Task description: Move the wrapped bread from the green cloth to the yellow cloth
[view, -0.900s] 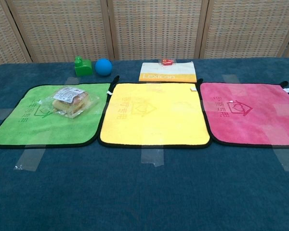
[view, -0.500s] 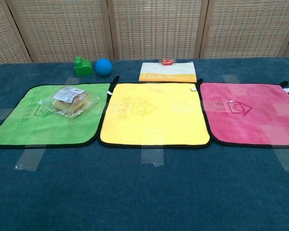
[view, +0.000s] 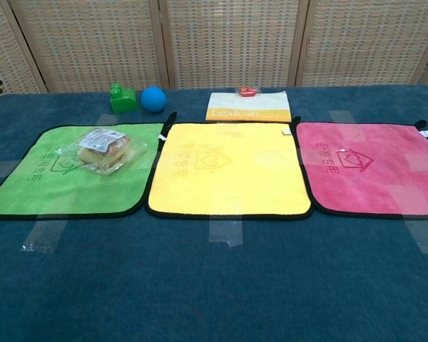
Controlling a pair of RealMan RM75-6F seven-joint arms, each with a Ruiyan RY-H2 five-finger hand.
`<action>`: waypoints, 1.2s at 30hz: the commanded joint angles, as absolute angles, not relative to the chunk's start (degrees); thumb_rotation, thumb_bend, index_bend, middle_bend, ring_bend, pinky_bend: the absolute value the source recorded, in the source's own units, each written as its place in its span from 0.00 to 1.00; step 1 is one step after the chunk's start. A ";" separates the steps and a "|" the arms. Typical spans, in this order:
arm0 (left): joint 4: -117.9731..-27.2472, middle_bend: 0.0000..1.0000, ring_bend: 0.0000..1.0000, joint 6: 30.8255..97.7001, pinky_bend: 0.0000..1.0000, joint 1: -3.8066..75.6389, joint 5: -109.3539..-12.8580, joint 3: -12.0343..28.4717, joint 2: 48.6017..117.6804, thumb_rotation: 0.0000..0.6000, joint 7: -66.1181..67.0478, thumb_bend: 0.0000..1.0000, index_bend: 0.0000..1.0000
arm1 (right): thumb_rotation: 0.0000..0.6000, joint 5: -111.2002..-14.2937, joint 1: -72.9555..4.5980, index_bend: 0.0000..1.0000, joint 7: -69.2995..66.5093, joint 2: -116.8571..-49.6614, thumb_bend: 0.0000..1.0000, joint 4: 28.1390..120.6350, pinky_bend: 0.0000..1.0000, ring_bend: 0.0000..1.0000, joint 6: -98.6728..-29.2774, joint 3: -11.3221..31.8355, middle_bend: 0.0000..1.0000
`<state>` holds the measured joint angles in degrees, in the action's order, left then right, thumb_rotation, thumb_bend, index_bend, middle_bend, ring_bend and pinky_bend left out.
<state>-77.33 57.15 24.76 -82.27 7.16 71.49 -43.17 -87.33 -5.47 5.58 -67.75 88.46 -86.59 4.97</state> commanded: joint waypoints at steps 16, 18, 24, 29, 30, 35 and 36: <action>-54.43 0.00 0.00 39.78 0.00 36.67 -75.54 12.15 88.19 1.00 -61.87 1.00 0.00 | 1.00 -84.01 -6.64 0.00 6.82 -69.13 0.00 86.61 0.00 0.00 -83.95 6.00 0.00; -53.82 0.00 0.00 39.35 0.00 37.07 -75.52 12.32 88.94 1.00 -62.75 1.00 0.00 | 1.00 -83.86 -6.75 0.00 6.92 -69.24 0.00 86.50 0.00 0.00 -83.67 5.97 0.00; -54.20 0.00 0.00 37.64 0.00 38.11 -75.28 13.05 90.66 1.00 -66.67 1.00 0.00 | 1.00 -83.55 -6.91 0.00 6.63 -69.37 0.00 86.18 0.00 0.00 -83.38 6.04 0.00; -54.94 0.00 0.00 36.57 0.00 38.67 -73.85 14.44 92.38 1.00 -69.56 1.00 0.00 | 1.00 -83.42 -6.92 0.00 6.25 -69.16 0.00 86.23 0.00 0.00 -83.37 6.10 0.00; -54.94 0.00 0.00 36.44 0.00 38.81 -73.76 14.55 92.70 1.00 -69.65 1.00 0.00 | 1.00 -83.41 -6.92 0.00 6.18 -69.12 0.00 86.26 0.00 0.00 -83.38 6.11 0.00; -56.48 0.00 0.00 35.13 0.00 39.77 -73.62 15.04 93.88 1.00 -70.59 1.00 0.00 | 1.00 -83.37 -6.80 0.00 5.58 -68.80 0.00 86.37 0.00 0.00 -83.69 6.22 0.00; -57.32 0.00 0.00 34.82 0.00 39.98 -73.55 15.30 93.96 1.00 -71.08 1.00 0.00 | 1.00 -83.35 -6.79 0.00 5.48 -68.77 0.00 86.38 0.00 0.00 -83.74 6.24 0.00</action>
